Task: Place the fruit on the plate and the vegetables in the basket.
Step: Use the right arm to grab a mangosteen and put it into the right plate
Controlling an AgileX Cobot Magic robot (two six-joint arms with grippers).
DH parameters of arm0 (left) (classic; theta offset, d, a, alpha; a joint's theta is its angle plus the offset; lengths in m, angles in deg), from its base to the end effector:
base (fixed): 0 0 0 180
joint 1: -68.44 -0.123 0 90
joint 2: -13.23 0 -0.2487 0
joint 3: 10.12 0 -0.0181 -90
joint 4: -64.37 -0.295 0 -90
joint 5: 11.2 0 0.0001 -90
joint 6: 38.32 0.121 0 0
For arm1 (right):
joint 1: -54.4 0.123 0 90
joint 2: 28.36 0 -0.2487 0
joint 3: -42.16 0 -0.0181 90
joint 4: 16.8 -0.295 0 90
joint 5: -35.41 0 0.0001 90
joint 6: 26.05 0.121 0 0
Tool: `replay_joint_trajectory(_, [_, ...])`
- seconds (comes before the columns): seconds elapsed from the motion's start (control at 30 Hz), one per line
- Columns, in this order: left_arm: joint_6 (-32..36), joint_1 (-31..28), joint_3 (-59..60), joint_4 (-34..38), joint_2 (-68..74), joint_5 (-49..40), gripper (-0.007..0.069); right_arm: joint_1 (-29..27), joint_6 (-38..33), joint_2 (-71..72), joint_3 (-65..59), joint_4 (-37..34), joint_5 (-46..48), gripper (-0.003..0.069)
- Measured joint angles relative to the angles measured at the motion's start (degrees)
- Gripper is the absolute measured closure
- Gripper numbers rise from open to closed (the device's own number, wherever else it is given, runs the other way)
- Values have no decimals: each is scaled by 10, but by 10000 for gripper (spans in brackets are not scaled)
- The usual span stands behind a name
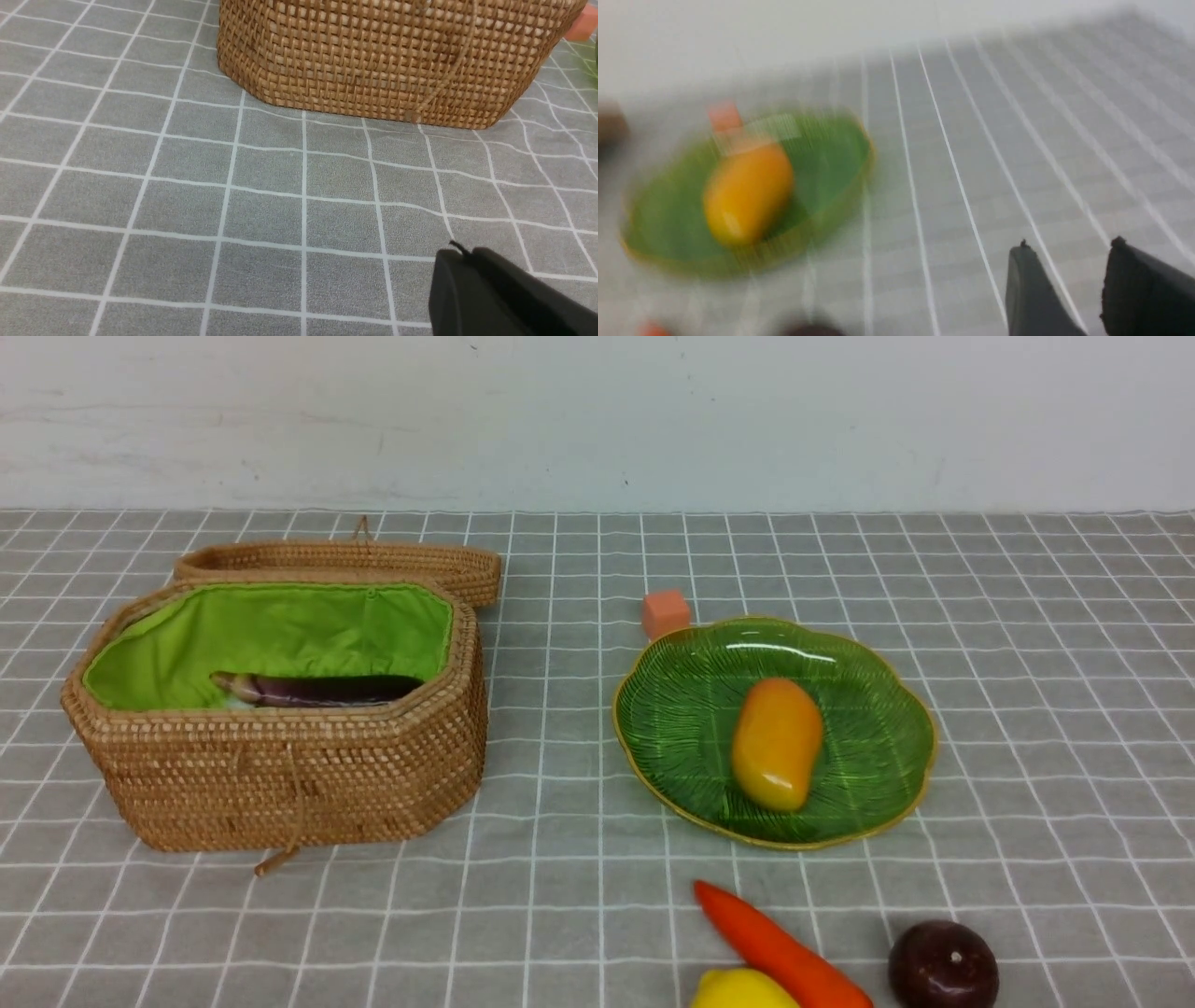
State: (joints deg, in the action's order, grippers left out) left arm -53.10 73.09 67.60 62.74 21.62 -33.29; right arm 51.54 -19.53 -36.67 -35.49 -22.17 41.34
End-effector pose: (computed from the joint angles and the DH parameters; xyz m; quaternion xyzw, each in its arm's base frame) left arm 0.1615 -0.0118 0.1595 -0.0640 0.8075 -0.0871 0.5799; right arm 0.1677 -0.0072 0.1937 0.0887 0.7130 0.0580 0.6931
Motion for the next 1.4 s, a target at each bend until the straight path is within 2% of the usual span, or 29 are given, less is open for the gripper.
replay_joint_trajectory(0.13, [0,0,0,0,0,0,606,0,11,0,0,-59,-119,418])
replay_joint_trajectory(0.3, [0,0,0,0,0,0,602,0,54,0,10,-112,-153,418])
replay_joint_trajectory(0.33, [0,0,0,0,0,0,601,0,82,0,28,-119,-139,418])
replay_joint_trajectory(0.43, [0,0,0,0,0,0,599,0,108,-2,92,-120,-82,418])
replay_joint_trajectory(0.57, [0,0,0,0,0,0,599,0,111,-45,197,-120,20,418])
replay_joint_trajectory(0.63, [0,0,0,0,0,0,599,0,102,-114,288,-119,130,418])
replay_joint_trajectory(0.7, [0,0,0,0,0,0,596,0,86,-161,324,-116,180,418])
replay_joint_trajectory(0.73, [0,0,0,0,0,0,595,0,50,-214,365,-108,243,418])
replay_joint_trajectory(0.83, [0,0,0,0,0,0,594,0,-28,-290,395,-109,297,418])
replay_joint_trajectory(0.97, [0,0,0,0,0,0,589,0,-132,-376,402,-195,354,418])
replay_joint_trajectory(1.0, [0,0,0,0,0,0,586,0,-179,-414,402,-241,386,418])
replay_joint_trajectory(1.13, [0,0,0,0,0,0,585,0,-281,-490,404,-310,439,400])
replay_joint_trajectory(1.27, [0,0,0,0,0,0,581,28,-296,-565,425,-304,463,309])
replay_joint_trajectory(1.4, [0,0,0,0,0,0,575,99,-246,-622,460,-239,464,175])
